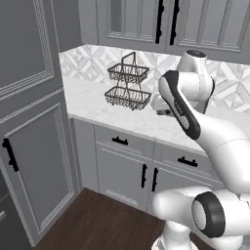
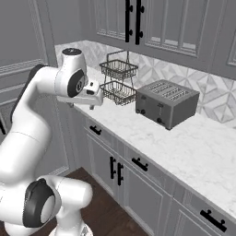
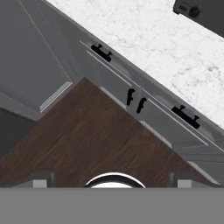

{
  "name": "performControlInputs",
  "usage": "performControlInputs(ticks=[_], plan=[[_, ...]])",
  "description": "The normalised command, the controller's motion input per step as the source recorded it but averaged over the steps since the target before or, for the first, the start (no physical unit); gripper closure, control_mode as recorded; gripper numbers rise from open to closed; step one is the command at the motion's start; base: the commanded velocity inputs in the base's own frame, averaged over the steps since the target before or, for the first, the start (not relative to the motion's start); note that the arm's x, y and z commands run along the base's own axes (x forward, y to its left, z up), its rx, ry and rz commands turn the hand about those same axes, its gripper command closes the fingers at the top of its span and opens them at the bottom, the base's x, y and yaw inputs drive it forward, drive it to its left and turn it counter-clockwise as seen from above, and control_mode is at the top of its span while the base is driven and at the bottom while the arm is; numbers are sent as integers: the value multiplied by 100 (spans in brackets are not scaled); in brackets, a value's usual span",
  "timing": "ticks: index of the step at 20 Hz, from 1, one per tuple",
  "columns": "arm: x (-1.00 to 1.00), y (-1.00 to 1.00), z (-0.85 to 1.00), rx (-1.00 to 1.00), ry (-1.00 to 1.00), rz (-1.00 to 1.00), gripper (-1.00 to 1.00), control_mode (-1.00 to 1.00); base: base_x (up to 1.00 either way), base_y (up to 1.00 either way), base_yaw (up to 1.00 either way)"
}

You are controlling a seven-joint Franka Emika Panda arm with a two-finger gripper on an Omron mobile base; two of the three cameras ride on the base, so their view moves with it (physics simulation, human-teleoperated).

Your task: Take a straw from the drawer in front and place it inside the glass cup on the dining counter.

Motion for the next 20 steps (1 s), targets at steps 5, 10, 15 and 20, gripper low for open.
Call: performControlInputs(ticks=[5, 10, 15, 20], plan=[[0, 0, 0, 0, 0, 0, -100, 100, -34, -51, 32], [0, 0, 0, 0, 0, 0, -100, 100, -29, -69, 27], [0, 0, 0, 0, 0, 0, -100, 100, -4, -68, 30], [0, 0, 0, 0, 0, 0, -100, 100, 1, -74, 34]])
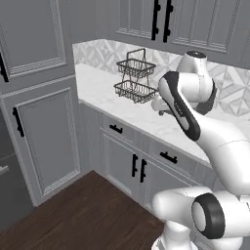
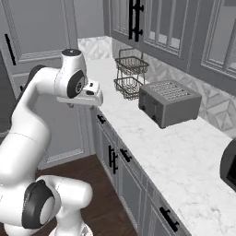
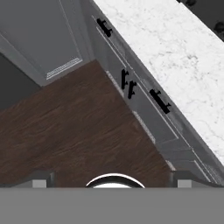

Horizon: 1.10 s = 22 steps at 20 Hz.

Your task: Take a straw from the drawer in front and place it inside the glass cup on the dining counter.

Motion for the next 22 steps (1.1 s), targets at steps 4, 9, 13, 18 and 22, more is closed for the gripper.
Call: performControlInputs(ticks=[4, 9, 13, 18, 22], plan=[[0, 0, 0, 0, 0, 0, -100, 100, -4, -71, 30], [0, 0, 0, 0, 0, 0, -100, 100, -2, -68, 29], [0, 0, 0, 0, 0, 0, -100, 100, -4, -67, 29], [0, 0, 0, 0, 0, 0, -100, 100, -35, -58, 27], [0, 0, 0, 0, 0, 0, -100, 100, -44, -47, 21]])
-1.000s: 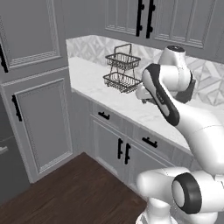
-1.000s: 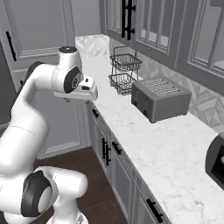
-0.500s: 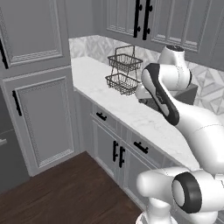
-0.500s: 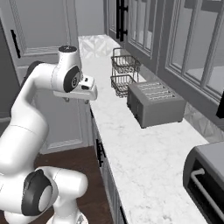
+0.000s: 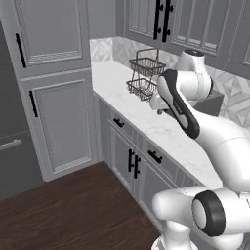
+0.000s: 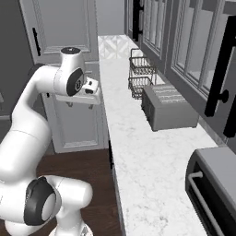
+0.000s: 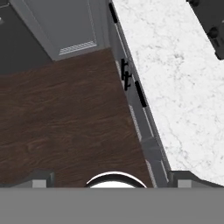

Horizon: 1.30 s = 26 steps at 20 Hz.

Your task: Take a straw from the drawer in front and place it inside the glass cup on the dining counter.

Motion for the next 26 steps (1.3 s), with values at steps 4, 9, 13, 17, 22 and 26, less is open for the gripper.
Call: performControlInputs(ticks=[4, 9, 13, 17, 22, 26], plan=[[0, 0, 0, 0, 0, 0, -100, 100, -11, -48, 17], [0, 0, 0, 0, 0, 0, -100, 100, 3, -26, 4], [1, 0, -2, 0, 0, 0, -100, -100, 0, 0, 0], [14, 5, -38, -7, 2, 0, -100, -100, 0, 0, 0], [18, 58, -96, -45, 20, -1, -100, -100, 0, 0, 0], [7, 46, -94, -45, 31, 0, -100, -100, 0, 0, 0]])
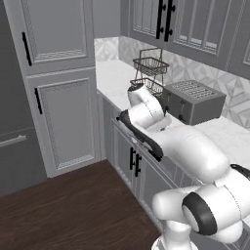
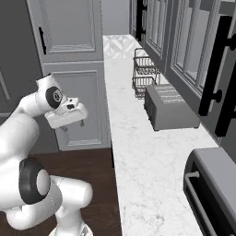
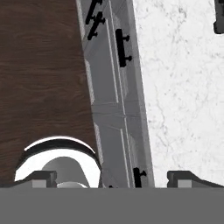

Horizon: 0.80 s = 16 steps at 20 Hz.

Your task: Take a straw from the drawer in front and place it inside the glass cup on the dining counter.

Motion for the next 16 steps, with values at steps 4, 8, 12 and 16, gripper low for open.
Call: performControlInputs(ticks=[4, 8, 12, 16], plan=[[28, 16, -80, -33, 18, 0, -100, -100, 0, 0, 0], [11, -2, -50, -22, 3, 0, -100, -100, 0, 0, 0], [0, -12, -46, -18, -3, 0, -100, -100, 0, 0, 0], [-9, -26, -52, -17, -12, 0, -100, -100, 0, 0, 0]])
